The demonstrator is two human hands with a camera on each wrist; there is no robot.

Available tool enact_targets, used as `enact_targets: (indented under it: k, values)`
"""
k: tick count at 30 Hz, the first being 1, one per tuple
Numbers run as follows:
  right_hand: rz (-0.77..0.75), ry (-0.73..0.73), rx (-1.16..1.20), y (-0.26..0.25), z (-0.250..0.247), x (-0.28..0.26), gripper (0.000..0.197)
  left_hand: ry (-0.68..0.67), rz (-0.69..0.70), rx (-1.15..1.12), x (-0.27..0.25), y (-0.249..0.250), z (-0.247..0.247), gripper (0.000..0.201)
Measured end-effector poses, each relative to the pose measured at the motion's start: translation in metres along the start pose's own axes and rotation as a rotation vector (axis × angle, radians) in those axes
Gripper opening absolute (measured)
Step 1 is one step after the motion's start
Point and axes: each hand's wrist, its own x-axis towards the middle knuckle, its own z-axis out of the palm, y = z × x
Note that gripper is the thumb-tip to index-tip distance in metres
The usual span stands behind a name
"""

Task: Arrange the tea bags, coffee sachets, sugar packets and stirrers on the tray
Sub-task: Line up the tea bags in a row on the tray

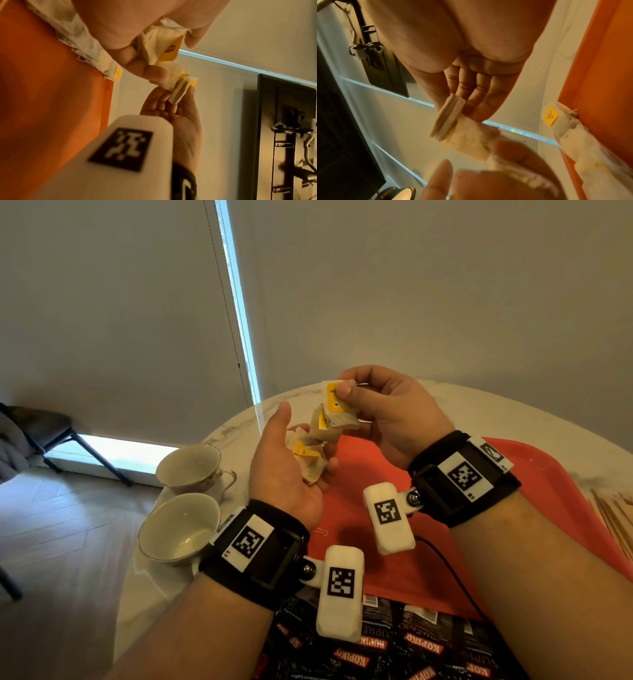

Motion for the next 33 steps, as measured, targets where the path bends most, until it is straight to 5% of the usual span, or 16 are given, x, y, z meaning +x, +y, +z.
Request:
enact_targets:
  k: [3,12,18,24,28,33]
  values:
    - [0.025,0.000,-0.008,0.002,0.001,0.001,0.005,-0.054,0.034,0.066,-0.001,-0.004,0.003,0.064]
    - [0.092,-0.021,-0.178,0.005,-0.004,0.002,0.016,0.031,0.195,0.221,-0.001,-0.008,0.005,0.010]
    - [0.111,0.022,-0.105,0.001,-0.010,0.003,0.030,0.139,0.259,0.149,0.002,-0.004,0.003,0.008]
    - [0.186,-0.019,-0.079,0.001,-0.009,0.000,0.008,0.129,0.311,0.172,0.002,-0.005,0.001,0.025]
    - [0.200,-0.057,-0.131,0.004,-0.005,-0.002,0.007,0.062,0.362,0.255,0.001,-0.008,0.001,0.010]
    - [0.212,0.004,-0.115,0.000,-0.005,-0.001,0.009,0.140,0.395,0.247,0.003,-0.006,-0.001,0.015]
